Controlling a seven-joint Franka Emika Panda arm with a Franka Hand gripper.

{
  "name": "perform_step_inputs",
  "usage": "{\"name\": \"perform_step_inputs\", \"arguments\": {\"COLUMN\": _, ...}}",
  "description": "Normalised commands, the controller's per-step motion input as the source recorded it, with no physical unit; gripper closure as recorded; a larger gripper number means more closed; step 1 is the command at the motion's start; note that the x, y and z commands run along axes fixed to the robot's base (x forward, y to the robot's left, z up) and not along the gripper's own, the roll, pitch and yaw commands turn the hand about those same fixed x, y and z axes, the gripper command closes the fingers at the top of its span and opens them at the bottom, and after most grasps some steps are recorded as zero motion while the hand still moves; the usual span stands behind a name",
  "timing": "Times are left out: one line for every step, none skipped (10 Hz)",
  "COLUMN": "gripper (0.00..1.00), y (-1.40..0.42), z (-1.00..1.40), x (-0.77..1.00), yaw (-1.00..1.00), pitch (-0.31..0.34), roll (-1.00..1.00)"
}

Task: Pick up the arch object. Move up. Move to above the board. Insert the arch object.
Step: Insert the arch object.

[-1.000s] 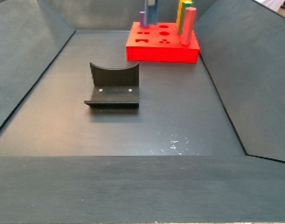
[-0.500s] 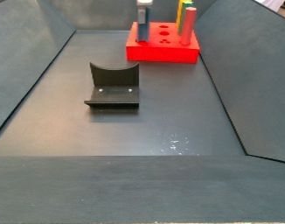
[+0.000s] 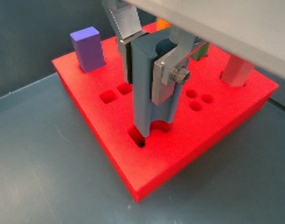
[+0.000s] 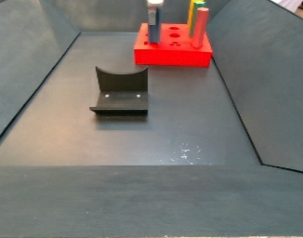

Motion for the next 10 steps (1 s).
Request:
{"name": "perform_step_inputs", "arguments": {"gripper": 1.00, "y": 0.08, "z": -0.40, "x": 0.41, "yaw": -0.10, "pitch": 0.064, "roll": 0.03}}
{"name": "perform_step_inputs", "arguments": {"gripper": 1.00, "y": 0.21, "z": -0.39, "x": 0.21, "yaw": -0.19, "pitch": 0.086, "roll": 0.01}}
{"name": "perform_step_inputs", "arguments": {"gripper": 1.00, "y": 0.15, "z": -0.39, "x": 0.13, "yaw": -0.16, "pitch": 0.094, "roll": 0.03}}
{"name": "perform_step_inputs", "arguments": {"gripper": 1.00, "y": 0.06, "z": -0.42, "x": 0.01, "yaw": -0.09, "pitch": 0.084, "roll": 0.04}}
{"name": "perform_step_inputs", "arguments": {"gripper": 1.00, "y": -0.01, "z": -0.57, "x": 0.00, "yaw": 0.00, "pitch": 0.044, "roll": 0.11}}
{"name": "perform_step_inputs", "arguments": {"gripper": 1.00, "y": -0.16, "z": -0.73, "x": 0.00, "yaw": 0.00, "pitch": 0.000, "roll": 0.20}}
{"name": "perform_step_inputs", "arguments": {"gripper": 1.00, "y": -0.17, "z": -0.64, "x": 0.00, "yaw": -0.01, "pitch": -0.059, "roll": 0.21}}
{"name": "perform_step_inputs", "arguments": {"gripper": 1.00, "y": 0.00, "z": -0.27, "x": 0.00, "yaw": 0.00, "pitch": -0.133, "roll": 0.08}}
{"name": "perform_step_inputs", "arguments": {"gripper": 1.00, "y": 0.00, "z": 0.00, "x": 0.00, "yaw": 0.00, "pitch": -0.019, "roll": 0.00}}
{"name": "perform_step_inputs", "arguments": {"gripper": 1.00, "y": 0.00, "z": 0.00, "x": 0.00, "yaw": 0.00, "pitch": 0.000, "roll": 0.00}}
